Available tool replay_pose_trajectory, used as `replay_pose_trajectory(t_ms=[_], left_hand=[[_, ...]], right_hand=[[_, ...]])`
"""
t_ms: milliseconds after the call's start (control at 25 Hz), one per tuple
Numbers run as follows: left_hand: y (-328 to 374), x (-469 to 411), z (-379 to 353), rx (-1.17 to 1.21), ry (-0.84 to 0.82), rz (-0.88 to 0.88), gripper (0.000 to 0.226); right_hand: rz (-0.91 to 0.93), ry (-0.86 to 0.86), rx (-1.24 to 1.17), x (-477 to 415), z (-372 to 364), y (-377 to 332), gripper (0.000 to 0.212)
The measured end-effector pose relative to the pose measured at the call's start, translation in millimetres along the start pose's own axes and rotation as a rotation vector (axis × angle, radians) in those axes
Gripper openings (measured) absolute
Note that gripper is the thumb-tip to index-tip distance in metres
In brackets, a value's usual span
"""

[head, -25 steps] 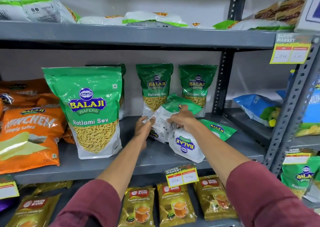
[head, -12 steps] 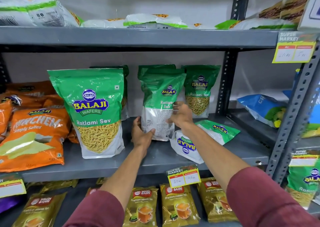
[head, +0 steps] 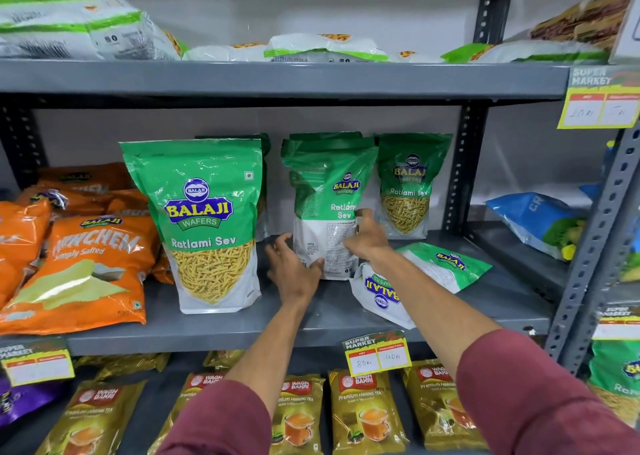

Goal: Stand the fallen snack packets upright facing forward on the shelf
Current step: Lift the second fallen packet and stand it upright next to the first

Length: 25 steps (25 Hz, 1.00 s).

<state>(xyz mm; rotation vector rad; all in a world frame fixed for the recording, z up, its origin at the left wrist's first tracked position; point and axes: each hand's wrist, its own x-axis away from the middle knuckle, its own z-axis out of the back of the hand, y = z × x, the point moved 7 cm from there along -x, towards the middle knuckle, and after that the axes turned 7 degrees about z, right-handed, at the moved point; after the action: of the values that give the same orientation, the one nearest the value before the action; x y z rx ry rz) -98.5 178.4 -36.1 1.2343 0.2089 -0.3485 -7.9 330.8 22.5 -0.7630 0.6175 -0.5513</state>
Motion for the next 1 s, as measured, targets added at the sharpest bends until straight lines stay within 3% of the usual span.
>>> replay_pose_trajectory(t_ms=[120,200,280,360,440,520,640,680,760,880,920,1000], left_hand=[[21,10,7,0.024,0.042,-0.270,0.046],[29,19,5,0.073,-0.030,-0.332,0.031],[31,23,4,0.123,-0.056,-0.306,0.036],[23,21,3,0.215,-0.099,-0.210,0.049],[12,17,0,0.241,-0.230,-0.123,0.061],[6,11,-2,0.193,-0.315,-0.081,0.066],[1,2,0,0.182,-0.284,-0.061,0.062],[-1,-1,1,0.137,-0.243,-0.054,0.056],[-8,-7,5,0.073,-0.159,-0.032,0.046],[-21,-12,7,0.130,-0.117,0.122,0.044],[-24,-13,5,0.142,-0.125,0.163,0.044],[-24,-14,0,0.143,-0.141,0.175,0.043]], right_hand=[[0.026,-0.005,0.064,1,-1,-3,0.056],[0.062,0.000,0.110,6,0,-9,0.065],[0.138,0.010,0.136,13,2,-19,0.069],[0.245,-0.036,0.126,21,-5,-29,0.060],[0.352,-0.156,0.063,32,-17,-36,0.053],[0.434,-0.304,0.050,42,-28,-44,0.060],[0.505,-0.434,0.026,51,-31,-55,0.066],[0.522,-0.378,-0.022,49,-24,-57,0.057],[0.512,-0.106,-0.146,39,2,-58,0.040],[0.378,0.307,-0.255,22,39,-42,0.038],[0.289,0.306,-0.285,12,38,-32,0.048],[0.075,0.099,-0.331,-5,18,-12,0.074]])
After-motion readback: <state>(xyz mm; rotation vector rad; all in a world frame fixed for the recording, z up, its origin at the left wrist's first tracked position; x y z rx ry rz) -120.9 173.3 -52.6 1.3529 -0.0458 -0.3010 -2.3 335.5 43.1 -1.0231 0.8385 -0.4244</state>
